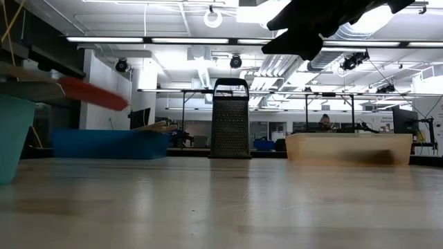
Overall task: Pick & Place Kitchen Items
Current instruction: Adjust the spatulas in the green bin
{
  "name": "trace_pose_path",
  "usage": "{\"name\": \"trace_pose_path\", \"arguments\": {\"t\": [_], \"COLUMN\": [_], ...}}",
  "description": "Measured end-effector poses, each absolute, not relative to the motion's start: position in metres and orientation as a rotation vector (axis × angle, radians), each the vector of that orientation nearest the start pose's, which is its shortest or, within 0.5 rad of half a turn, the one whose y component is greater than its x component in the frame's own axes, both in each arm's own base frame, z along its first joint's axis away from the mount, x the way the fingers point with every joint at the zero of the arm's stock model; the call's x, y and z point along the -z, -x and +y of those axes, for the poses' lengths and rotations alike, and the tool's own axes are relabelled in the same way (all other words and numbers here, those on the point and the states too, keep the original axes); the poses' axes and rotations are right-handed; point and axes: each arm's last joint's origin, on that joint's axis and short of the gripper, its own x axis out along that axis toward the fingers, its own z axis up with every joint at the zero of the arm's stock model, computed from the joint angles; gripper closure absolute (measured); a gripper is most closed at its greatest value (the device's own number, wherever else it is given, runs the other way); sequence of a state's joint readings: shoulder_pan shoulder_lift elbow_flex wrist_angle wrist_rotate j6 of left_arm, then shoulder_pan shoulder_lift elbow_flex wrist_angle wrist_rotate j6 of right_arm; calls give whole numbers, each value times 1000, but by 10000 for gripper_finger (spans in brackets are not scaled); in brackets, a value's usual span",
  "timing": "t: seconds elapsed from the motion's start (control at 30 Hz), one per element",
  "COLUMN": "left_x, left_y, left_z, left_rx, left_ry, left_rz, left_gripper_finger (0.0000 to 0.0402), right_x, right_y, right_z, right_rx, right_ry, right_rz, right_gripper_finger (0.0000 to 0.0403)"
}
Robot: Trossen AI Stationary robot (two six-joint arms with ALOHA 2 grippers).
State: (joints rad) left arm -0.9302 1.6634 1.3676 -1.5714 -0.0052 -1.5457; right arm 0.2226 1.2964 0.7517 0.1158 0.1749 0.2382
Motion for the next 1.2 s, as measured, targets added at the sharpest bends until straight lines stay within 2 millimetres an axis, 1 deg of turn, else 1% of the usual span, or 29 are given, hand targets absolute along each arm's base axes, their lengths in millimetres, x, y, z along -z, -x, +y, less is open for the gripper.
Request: {"name": "trace_pose_path", "arguments": {"t": [0.17,0.27,0.4,0.47,0.53,0.6,0.7,0.87,0.97,1.1,1.2], "left_x": [-268,-276,-285,-289,-291,-291,-290,-286,-276,-263,-249], "left_y": [-164,-166,-163,-156,-146,-135,-114,-87,-77,-75,-77], "left_z": [-216,-219,-226,-232,-242,-253,-267,-278,-287,-297,-306], "left_rx": [-663,-596,-517,-481,-410,-325,-254,-311,-350,-417,-472], "left_ry": [232,188,141,114,71,39,10,82,112,175,211], "left_rz": [1532,1491,1437,1404,1357,1311,1236,1154,1135,1035,1017], "left_gripper_finger": [345,345,345,345,345,345,345,345,345,345,345], "right_x": [-242,-242,-242,-242,-242,-242,-242,-242,-242,-242,-242], "right_y": [-271,-271,-271,-271,-271,-271,-271,-271,-271,-271,-271], "right_z": [56,56,56,56,56,56,56,56,56,56,56], "right_rx": [4,4,5,5,5,5,5,8,10,9,7], "right_ry": [-150,-150,-154,-154,-154,-154,-154,-168,-178,-178,-178], "right_rz": [423,423,423,423,424,423,423,423,424,423,423], "right_gripper_finger": [120,120,120,120,120,120,120,120,120,120,120]}}
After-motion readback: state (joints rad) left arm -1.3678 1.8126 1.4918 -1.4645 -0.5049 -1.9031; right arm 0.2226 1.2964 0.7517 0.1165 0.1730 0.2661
